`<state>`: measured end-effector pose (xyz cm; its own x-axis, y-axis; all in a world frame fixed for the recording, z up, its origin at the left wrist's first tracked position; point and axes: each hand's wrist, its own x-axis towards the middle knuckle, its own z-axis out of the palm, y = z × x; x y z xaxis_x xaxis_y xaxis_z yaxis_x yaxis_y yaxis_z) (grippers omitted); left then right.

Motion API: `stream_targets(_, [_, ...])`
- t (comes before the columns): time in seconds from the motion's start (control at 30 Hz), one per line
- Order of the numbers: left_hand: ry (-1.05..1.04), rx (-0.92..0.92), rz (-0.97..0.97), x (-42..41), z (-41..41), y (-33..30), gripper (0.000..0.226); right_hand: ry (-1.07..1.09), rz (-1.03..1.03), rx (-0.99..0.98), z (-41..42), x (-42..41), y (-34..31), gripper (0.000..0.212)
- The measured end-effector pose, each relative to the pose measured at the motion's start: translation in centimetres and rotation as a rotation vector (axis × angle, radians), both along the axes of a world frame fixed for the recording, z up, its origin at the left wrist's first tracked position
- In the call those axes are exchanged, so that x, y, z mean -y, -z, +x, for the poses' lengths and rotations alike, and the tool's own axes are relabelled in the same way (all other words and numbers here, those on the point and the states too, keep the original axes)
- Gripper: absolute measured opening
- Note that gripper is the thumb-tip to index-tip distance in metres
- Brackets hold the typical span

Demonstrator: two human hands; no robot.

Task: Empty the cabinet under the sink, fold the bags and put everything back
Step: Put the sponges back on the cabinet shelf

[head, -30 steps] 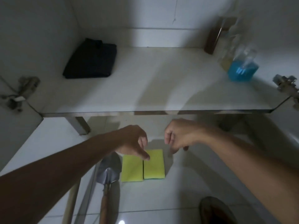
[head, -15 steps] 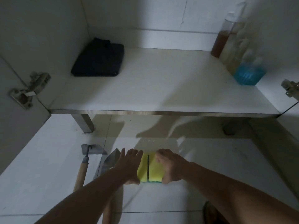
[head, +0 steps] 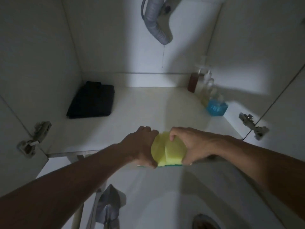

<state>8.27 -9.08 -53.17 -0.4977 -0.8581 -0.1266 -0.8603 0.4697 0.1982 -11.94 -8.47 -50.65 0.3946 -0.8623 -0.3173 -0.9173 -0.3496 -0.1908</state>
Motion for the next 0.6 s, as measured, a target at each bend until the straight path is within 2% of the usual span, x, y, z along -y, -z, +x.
stream_targets(0.2, [-0.009, -0.027, 0.038, 7.9, -4.9, -0.6, 0.090, 0.101, 0.002, -0.020, -3.6, 6.6, -1.1, 0.074])
stream_targets(0.4, [-0.065, -0.030, 0.074, 15.7, -9.6, 2.2, 0.105, 0.183, 0.019, 0.028, -7.8, 14.1, 2.0, 0.073])
stream_targets(0.6, [-0.126, -0.085, 0.100, 22.1, -13.1, 5.7, 0.100, 0.206, -0.026, 0.060, -11.0, 20.6, 6.0, 0.069])
